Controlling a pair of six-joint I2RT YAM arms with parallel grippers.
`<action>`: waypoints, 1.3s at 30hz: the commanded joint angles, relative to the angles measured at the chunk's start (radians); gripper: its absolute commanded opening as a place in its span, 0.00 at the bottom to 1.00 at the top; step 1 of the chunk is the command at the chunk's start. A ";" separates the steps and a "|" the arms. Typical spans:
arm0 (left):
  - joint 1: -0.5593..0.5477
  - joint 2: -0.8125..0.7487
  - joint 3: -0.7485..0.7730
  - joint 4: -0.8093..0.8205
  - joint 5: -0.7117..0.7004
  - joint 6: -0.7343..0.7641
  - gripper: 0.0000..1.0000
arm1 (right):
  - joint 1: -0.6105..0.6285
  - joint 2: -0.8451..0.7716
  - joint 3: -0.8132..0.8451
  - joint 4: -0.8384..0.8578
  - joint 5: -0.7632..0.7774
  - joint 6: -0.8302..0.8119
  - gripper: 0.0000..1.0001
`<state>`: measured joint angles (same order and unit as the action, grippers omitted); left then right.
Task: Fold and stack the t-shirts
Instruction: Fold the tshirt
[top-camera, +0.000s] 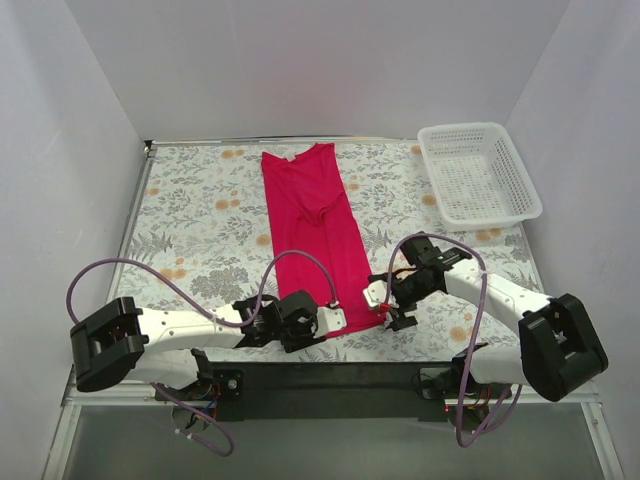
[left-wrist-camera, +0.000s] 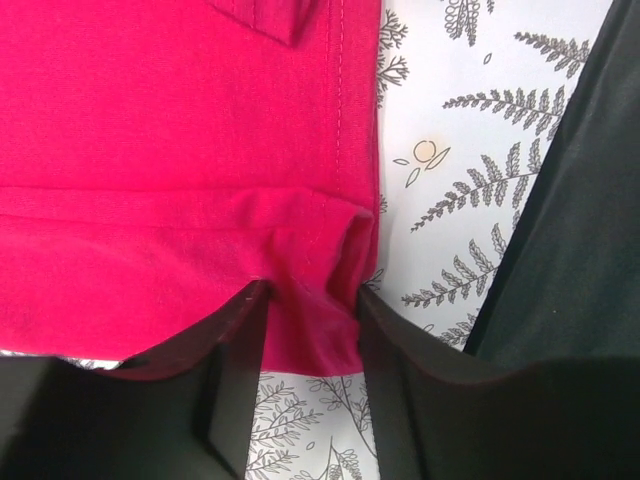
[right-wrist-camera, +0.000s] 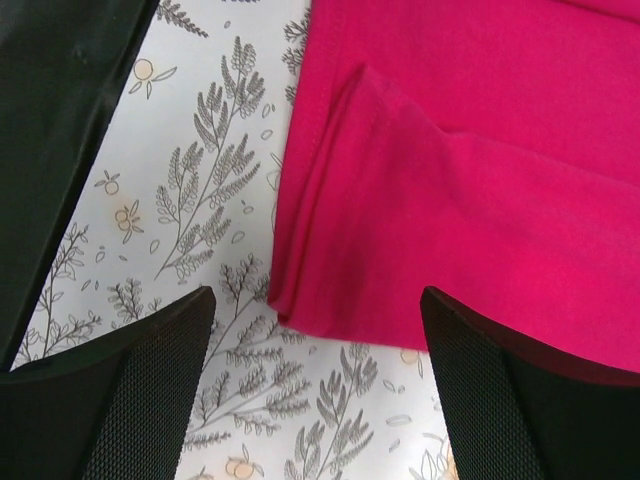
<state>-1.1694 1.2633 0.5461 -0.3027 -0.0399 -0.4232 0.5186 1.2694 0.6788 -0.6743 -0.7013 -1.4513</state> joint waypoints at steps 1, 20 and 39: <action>-0.006 -0.011 -0.051 0.007 0.001 0.024 0.36 | 0.052 0.050 0.010 0.051 0.003 0.023 0.75; -0.013 -0.085 -0.089 0.065 0.109 0.037 0.07 | 0.146 0.099 -0.097 0.240 0.152 0.155 0.22; 0.388 -0.213 0.035 -0.004 0.515 0.283 0.00 | 0.008 0.249 0.346 0.007 -0.059 0.134 0.01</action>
<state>-0.8703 1.0183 0.5095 -0.2825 0.3386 -0.2245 0.5842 1.4582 0.9157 -0.6197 -0.6857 -1.3125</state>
